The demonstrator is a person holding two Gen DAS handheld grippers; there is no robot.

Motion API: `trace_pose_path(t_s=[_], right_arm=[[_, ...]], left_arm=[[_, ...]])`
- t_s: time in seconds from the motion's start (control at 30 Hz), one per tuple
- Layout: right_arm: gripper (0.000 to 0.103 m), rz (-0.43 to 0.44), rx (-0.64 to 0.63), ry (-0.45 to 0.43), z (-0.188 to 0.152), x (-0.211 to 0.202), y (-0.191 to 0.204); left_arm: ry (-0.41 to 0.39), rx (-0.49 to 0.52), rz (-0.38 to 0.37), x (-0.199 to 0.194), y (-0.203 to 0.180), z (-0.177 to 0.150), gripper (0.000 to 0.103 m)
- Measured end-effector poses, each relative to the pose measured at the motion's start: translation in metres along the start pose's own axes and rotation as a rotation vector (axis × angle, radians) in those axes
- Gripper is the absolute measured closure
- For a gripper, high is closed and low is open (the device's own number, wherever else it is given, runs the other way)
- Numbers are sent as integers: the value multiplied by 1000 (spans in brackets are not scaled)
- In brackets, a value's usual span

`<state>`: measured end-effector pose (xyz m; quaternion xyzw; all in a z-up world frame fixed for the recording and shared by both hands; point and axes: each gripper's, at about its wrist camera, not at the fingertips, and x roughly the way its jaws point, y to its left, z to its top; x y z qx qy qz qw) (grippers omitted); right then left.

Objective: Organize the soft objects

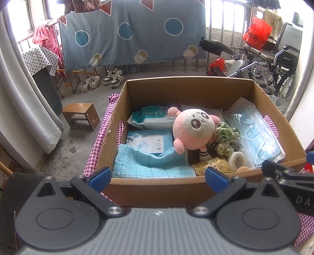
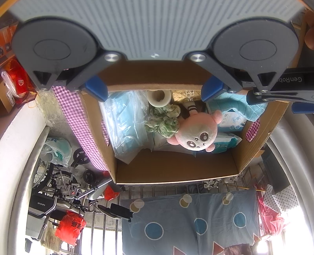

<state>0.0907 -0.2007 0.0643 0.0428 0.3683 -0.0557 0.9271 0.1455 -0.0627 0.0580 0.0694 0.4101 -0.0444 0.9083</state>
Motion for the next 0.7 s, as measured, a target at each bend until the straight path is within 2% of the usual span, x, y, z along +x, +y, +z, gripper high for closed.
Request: trace_pose_path(t_s=[0.7], right_arm=[[1, -2, 1, 3, -2, 1, 0]], left_arm=[[4, -1, 0, 1, 0, -2, 1]])
